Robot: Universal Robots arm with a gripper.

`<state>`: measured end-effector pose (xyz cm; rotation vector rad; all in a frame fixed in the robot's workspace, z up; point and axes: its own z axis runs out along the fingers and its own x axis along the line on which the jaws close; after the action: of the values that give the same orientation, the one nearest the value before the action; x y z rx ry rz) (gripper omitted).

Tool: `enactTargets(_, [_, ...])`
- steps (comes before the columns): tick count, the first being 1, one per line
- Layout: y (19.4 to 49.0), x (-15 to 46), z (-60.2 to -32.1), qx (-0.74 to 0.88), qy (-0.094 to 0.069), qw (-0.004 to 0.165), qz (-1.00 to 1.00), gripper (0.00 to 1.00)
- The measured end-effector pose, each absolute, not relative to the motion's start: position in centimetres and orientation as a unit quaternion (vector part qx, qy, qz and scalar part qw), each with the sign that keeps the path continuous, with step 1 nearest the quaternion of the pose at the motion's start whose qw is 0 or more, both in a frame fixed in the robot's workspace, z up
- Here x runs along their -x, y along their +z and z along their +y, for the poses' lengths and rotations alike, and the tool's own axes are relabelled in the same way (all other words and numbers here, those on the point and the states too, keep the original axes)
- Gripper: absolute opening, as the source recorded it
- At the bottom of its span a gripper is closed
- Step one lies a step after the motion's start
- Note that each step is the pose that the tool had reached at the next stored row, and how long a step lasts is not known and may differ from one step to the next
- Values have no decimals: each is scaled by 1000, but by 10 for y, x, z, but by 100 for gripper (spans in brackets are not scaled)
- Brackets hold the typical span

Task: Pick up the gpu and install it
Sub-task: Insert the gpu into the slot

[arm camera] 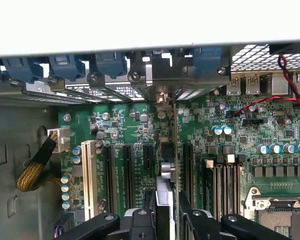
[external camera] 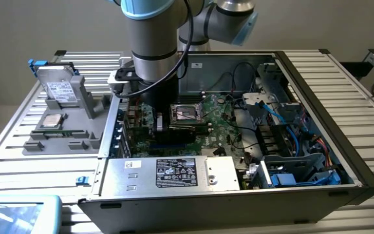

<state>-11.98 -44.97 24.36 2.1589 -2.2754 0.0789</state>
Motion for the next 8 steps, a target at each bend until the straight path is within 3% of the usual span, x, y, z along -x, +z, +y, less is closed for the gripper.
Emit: enactTargets(8, [243,120,-451,-688,19,-4,-725,29])
